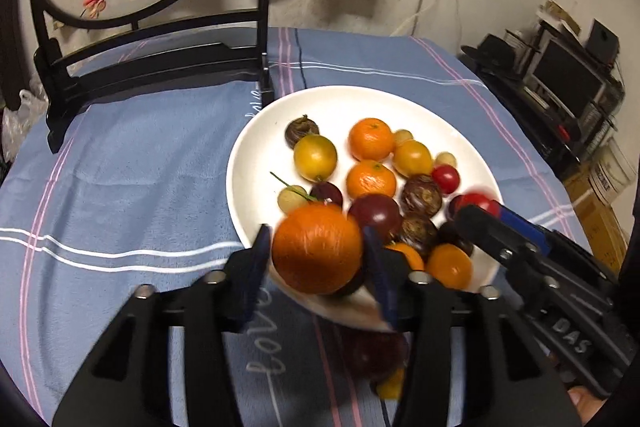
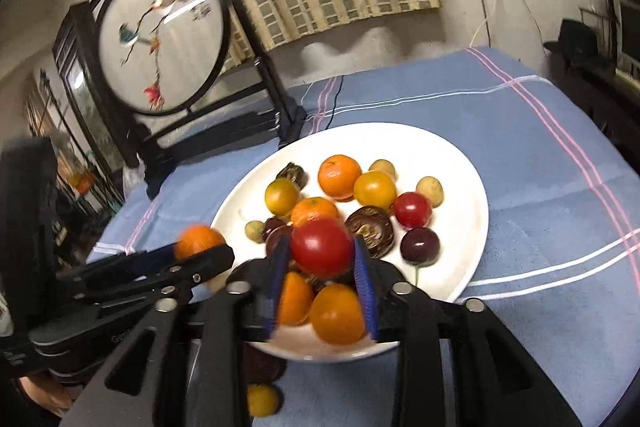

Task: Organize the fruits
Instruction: 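Lower the red tomato and mandarin onto the white plate and open both grippers, then grasp a tan fruit with the right gripper while the left gripper grasps a dark red plum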

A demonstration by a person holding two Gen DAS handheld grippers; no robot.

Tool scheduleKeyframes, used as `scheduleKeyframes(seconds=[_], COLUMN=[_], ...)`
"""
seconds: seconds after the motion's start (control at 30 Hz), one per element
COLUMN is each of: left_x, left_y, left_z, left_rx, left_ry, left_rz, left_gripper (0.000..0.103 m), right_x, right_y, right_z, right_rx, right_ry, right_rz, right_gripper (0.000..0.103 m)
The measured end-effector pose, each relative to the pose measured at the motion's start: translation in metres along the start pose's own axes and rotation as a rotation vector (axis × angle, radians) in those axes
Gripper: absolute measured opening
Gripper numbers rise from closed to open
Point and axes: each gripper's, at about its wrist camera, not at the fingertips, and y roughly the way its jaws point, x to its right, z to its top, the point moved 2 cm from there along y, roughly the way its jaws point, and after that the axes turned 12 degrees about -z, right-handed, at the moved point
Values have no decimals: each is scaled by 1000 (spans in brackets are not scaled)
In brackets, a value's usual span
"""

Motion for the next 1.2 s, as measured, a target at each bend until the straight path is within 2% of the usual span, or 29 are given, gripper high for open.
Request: scheduleKeyframes(seconds=[0.03,0.07,0.2,0.3,0.37,0.57,0.87,0.97,1.1,1.17,1.2], left_x=[-2,-4,-11,-20,-28,-42,-47,-44,-41,-41,-39], left_y=[-2,-6,-15,-25,-32,-44,-52,-53,-52,-51,-50], left_z=[1,0,-7,-15,-22,-40,-61,-66,-70,-71,-72], left_rx=[33,63,70,73,74,67,41,34,22,20,18], left_ry=[-10,-15,-25,-63,-93,-121,-127,-110,-100,-97,-92], left_rz=[14,26,24,19,17,37,29,29,21,19,16], left_gripper=[76,79,79,80,84,85,85,85,85,85,85], right_x=[2,6,8,-3,-14,-45,-61,-68,-74,-74,-73], right_y=[0,0,-6,-17,-23,-30,-29,-26,-13,-12,-12], right_z=[0,-1,-5,-11,-18,-50,-87,-93,-97,-96,-96], right_rx=[4,6,-22,-30,-44,-95,-171,-176,-187,-177,-179], right_ry=[7,8,-27,-106,-157,-278,-338,-357,-373,-373,-365], right_rz=[-7,-21,-66,-93,-72,-16,-13,-23,-58,-69,-66], right_gripper=[56,56,56,56,56,56,56,52,40,30,29])
